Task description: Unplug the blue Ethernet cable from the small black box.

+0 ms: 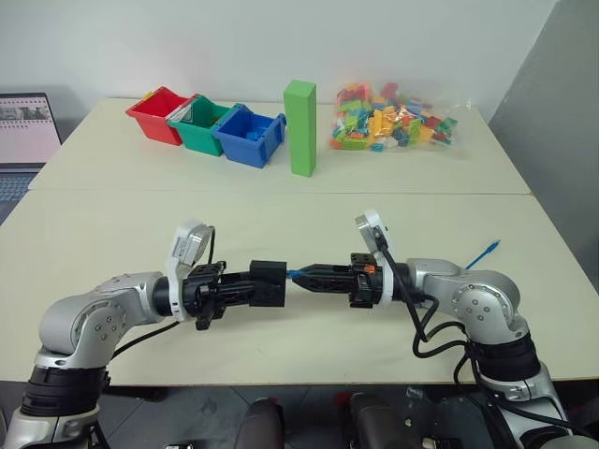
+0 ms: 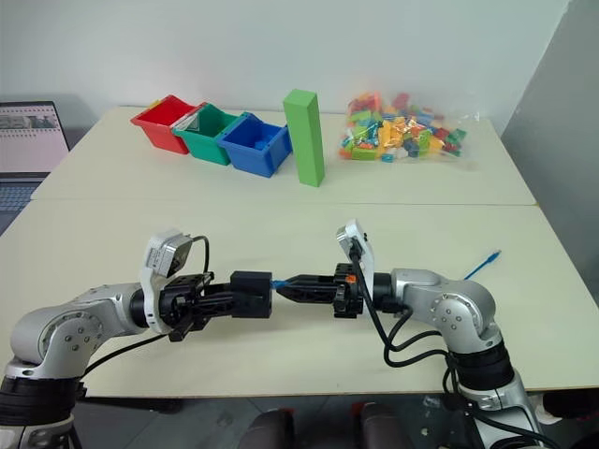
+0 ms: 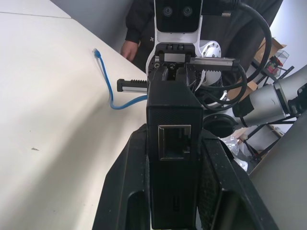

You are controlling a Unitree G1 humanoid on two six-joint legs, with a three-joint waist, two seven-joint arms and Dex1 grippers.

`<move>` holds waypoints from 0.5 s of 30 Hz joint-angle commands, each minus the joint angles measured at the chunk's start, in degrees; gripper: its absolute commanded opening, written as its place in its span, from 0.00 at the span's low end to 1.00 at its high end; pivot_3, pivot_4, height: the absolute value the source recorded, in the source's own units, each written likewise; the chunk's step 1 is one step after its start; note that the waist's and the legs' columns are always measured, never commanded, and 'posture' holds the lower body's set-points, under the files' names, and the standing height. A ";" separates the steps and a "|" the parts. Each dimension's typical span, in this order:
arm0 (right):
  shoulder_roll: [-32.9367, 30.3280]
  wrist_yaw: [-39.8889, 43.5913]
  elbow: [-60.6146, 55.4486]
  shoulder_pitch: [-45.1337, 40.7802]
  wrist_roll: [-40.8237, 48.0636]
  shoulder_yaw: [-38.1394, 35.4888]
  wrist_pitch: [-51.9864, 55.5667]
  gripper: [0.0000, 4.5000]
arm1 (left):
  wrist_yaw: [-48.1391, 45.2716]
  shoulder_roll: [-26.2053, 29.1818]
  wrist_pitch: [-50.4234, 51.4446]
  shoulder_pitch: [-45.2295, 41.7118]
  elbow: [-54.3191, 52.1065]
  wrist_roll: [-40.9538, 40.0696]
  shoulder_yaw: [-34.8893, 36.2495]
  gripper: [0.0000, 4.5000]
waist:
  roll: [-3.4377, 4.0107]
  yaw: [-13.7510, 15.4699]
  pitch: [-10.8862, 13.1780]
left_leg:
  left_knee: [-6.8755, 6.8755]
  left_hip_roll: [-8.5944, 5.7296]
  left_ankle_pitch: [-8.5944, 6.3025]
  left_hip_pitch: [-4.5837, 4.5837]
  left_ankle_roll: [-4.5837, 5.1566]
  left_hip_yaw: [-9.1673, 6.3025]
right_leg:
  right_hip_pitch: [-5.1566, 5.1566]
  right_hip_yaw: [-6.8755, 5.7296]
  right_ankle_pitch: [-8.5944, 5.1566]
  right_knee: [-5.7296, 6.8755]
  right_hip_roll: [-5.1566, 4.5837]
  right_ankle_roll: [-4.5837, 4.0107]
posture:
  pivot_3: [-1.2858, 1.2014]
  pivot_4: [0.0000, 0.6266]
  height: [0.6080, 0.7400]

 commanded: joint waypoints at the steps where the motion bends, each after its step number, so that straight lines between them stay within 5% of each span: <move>1: -0.31 0.88 -2.37 -0.85 1.32 -0.03 0.18 0.01 | -0.27 0.19 -0.68 0.08 -1.46 -0.13 0.27 0.18 | 0.00 0.01 0.00 | 0.00 0.00 0.00 0.00 0.00 0.00 | 0.00 0.00 0.00 0.00 0.00 0.00 | 0.52 0.24 1.00; 3: -0.58 1.73 -2.56 -0.74 1.36 0.13 -0.16 0.01 | -0.17 0.08 -0.65 0.06 -1.37 -0.24 0.34 0.18 | 0.00 -0.01 0.00 | 0.00 0.00 0.00 -0.01 0.00 0.00 | 0.00 0.00 0.00 0.00 0.00 0.00 | 0.52 0.24 1.00; 5: -1.04 2.53 -2.70 -0.53 1.11 0.29 -0.62 0.17 | -0.08 -0.03 -0.58 0.01 -1.31 -0.37 0.39 0.18 | 0.00 0.00 0.00 | 0.00 0.00 0.00 -0.01 0.00 0.00 | 0.00 0.00 0.00 0.00 0.00 0.00 | 0.52 0.24 1.00; 11: -2.49 3.98 -4.17 0.49 2.51 0.18 0.18 0.46 | 0.13 -0.19 -0.28 -0.03 -1.13 -0.72 0.42 0.18 | 0.00 0.01 0.00 | 0.00 0.00 0.00 -0.03 0.00 -0.01 | -0.01 -0.01 0.00 -0.02 0.00 0.00 | 0.52 0.24 1.00; 15: -0.86 1.14 -3.48 0.70 2.50 -0.87 0.01 0.47 | 0.18 -0.34 -0.30 -0.07 -1.15 -0.80 0.38 0.18 | 0.00 0.00 0.00 | 0.00 0.00 0.00 -0.04 0.00 -0.01 | -0.02 -0.01 0.00 -0.02 0.00 0.00 | 0.52 0.24 1.00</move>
